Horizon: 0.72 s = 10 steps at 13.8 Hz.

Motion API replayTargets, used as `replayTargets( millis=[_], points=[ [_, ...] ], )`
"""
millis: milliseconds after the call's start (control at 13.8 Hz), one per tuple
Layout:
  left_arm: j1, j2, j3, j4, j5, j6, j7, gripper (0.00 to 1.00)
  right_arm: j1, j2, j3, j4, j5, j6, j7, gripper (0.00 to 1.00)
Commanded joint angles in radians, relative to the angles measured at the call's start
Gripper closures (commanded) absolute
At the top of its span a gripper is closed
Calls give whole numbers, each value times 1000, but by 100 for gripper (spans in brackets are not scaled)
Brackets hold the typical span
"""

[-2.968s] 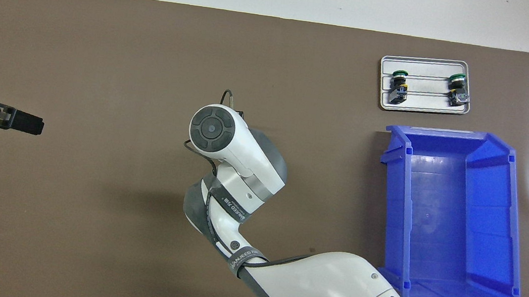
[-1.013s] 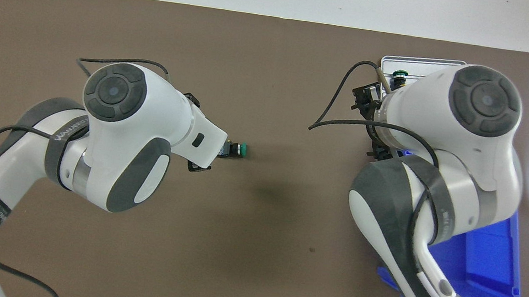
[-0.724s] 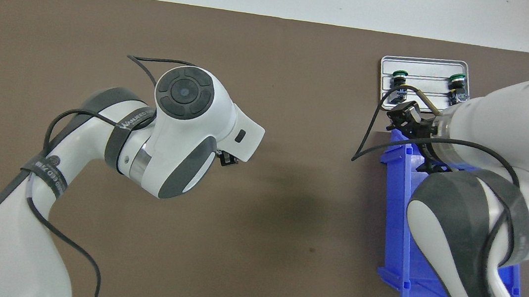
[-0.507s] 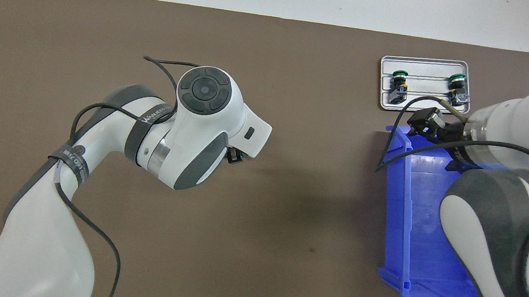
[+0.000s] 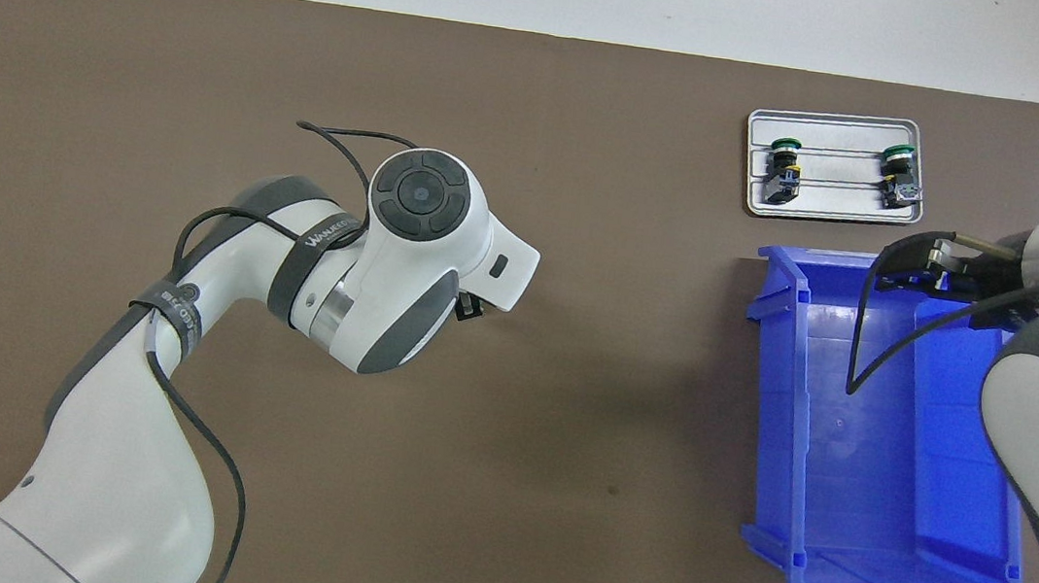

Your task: Place and press button with both arms

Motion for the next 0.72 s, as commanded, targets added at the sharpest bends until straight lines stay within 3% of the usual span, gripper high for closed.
replayTargets(
  millis=[0,290,651],
  points=[
    [-27,-4,15,-53,26,38,-27,19,-23,6,7,69,7,-80,-120,0],
    [-44,-12,15,-104,26,84,-43,19,-24,38,8,152,-31,-166,-133,0],
    [-52,-15,15,-156,26,151,-50,19,-20,23,11,119,-43,-171,-134,0]
  ],
)
